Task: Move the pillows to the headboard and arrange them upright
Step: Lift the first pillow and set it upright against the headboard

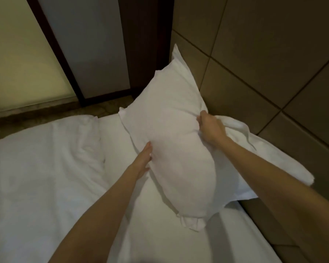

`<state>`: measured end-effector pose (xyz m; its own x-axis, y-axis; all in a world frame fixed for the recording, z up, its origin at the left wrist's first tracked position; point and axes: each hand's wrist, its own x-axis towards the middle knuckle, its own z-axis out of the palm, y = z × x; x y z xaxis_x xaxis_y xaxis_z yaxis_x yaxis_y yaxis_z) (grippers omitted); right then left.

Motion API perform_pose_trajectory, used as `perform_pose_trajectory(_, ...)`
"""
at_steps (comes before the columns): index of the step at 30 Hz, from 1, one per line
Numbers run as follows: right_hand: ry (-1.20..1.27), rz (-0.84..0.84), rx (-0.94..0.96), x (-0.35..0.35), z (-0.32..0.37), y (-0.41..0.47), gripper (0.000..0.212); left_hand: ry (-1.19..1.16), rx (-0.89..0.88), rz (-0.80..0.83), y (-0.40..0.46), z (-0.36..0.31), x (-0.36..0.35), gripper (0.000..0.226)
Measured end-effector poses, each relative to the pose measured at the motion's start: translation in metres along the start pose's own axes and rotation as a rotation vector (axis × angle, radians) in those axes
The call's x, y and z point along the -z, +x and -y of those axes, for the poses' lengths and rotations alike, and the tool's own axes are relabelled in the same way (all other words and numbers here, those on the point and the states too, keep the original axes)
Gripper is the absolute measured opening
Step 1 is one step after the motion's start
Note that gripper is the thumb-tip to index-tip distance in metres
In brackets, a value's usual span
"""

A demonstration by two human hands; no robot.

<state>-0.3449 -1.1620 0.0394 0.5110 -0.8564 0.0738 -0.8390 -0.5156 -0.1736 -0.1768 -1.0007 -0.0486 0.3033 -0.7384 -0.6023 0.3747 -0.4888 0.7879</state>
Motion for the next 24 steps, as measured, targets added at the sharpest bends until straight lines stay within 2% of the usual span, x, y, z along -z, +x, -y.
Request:
perform_pose_trajectory(2, -0.145, -0.069, -0.040, 0.003, -0.009, 0.007, 0.036, -0.002, -0.023, -0.018, 0.005, 0.002, 0.000, 0.064)
perform_pose_trajectory(4, -0.186, -0.036, -0.185, 0.006, -0.018, 0.010, 0.060, -0.012, -0.045, -0.038, 0.008, 0.003, -0.001, 0.064)
perform_pose_trajectory(6, -0.034, 0.142, -0.371, 0.006, -0.028, 0.010, 0.089, -0.030, -0.057, -0.059, 0.008, 0.005, -0.006, 0.062)
perform_pose_trajectory(8, 0.209, 0.335, -0.457, 0.005, -0.037, 0.011, 0.104, -0.045, -0.061, -0.062, 0.004, 0.006, -0.011, 0.061)
perform_pose_trajectory(10, 0.415, 0.472, -0.452, 0.009, -0.040, 0.012, 0.099, -0.083, -0.057, -0.046, -0.002, 0.007, -0.016, 0.063)
perform_pose_trajectory(11, 0.520, 0.479, -0.444, 0.011, -0.039, 0.012, 0.091, -0.123, -0.058, -0.031, -0.004, 0.008, -0.017, 0.065)
perform_pose_trajectory(13, 0.683, 0.298, -0.396, 0.013, -0.037, 0.015, 0.066, -0.225, -0.062, -0.020, -0.007, 0.008, -0.021, 0.066)
perform_pose_trajectory(15, 0.832, -0.065, -0.323, 0.022, -0.031, 0.020, 0.022, -0.321, -0.104, -0.045, -0.007, 0.004, -0.026, 0.064)
perform_pose_trajectory(16, 0.930, -0.211, -0.286, 0.032, -0.025, 0.021, 0.007, -0.362, -0.129, -0.055, -0.006, 0.000, -0.029, 0.063)
perform_pose_trajectory(19, 1.133, -0.419, -0.168, 0.058, -0.005, 0.021, 0.025, -0.446, -0.180, -0.021, 0.002, -0.019, -0.038, 0.061)
perform_pose_trajectory(24, 1.345, -0.463, 0.036, 0.079, 0.017, 0.030, 0.027, -0.502, -0.262, -0.049, 0.015, -0.046, -0.046, 0.053)
